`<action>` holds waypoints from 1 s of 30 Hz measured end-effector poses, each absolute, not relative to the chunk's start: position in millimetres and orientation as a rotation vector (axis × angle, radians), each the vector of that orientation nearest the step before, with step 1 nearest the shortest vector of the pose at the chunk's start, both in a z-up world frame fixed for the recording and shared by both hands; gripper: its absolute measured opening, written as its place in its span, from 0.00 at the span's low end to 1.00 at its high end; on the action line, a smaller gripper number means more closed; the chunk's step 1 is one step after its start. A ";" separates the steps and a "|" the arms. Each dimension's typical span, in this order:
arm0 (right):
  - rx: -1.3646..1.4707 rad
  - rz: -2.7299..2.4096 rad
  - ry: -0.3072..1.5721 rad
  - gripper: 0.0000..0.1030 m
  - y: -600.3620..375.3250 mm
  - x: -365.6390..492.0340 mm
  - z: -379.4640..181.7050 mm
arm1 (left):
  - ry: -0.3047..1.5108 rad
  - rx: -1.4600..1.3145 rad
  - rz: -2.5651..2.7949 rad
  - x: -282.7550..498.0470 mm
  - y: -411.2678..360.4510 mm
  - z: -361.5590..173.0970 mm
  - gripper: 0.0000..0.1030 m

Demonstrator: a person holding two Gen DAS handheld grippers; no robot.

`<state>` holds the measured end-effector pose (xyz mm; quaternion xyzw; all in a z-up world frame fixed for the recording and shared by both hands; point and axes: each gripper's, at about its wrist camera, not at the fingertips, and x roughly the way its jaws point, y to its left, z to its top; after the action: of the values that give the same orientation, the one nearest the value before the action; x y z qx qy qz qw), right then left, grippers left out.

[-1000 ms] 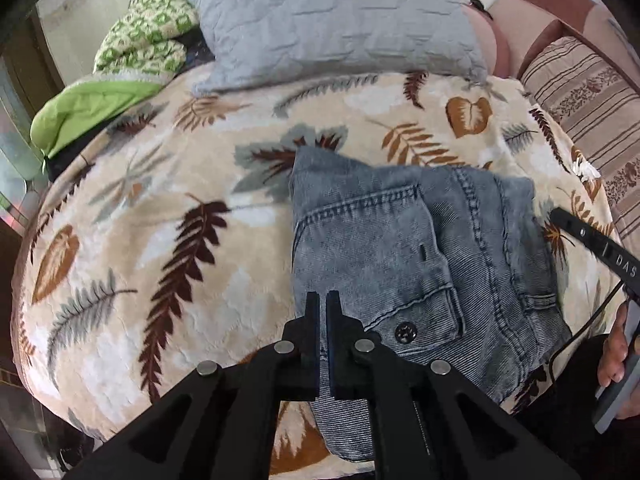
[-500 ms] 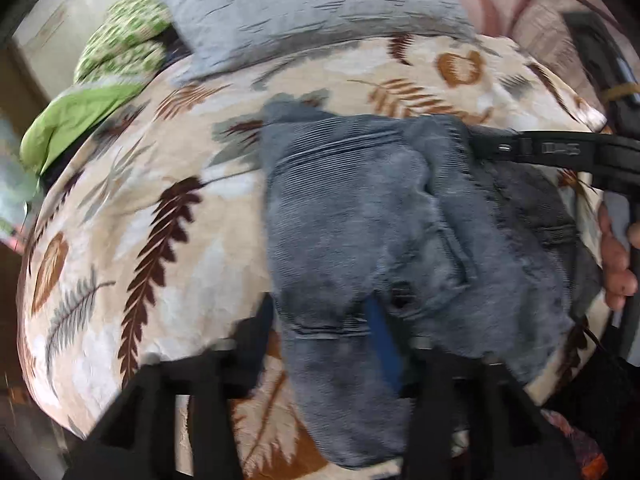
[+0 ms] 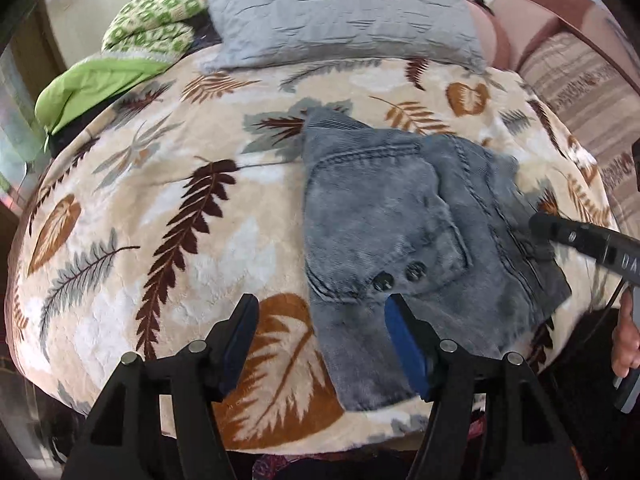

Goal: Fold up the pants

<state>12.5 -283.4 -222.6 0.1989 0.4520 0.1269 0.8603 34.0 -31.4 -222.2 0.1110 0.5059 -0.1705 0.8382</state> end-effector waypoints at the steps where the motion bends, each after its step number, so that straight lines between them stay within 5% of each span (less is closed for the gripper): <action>1: 0.392 0.273 0.965 0.22 -276.2 6.9 -222.9 | 1.073 0.250 -0.370 32.5 -33.7 -224.6 0.65; 13: 0.369 0.297 1.037 0.25 -264.5 -10.4 -267.2 | 1.058 0.340 -0.377 17.9 -45.6 -260.0 0.70; 24: 0.413 0.322 1.028 0.25 -270.9 -10.2 -270.5 | 1.047 0.338 -0.273 24.8 -40.9 -266.5 0.97; 30: 0.487 0.346 1.034 0.25 -281.3 -7.3 -273.7 | 1.040 0.356 -0.216 22.6 -44.1 -265.3 1.00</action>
<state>-7.3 -281.3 -273.7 0.2292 0.4869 0.1627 0.8270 22.6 -44.1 -265.3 0.1689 0.4933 -0.1026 0.8471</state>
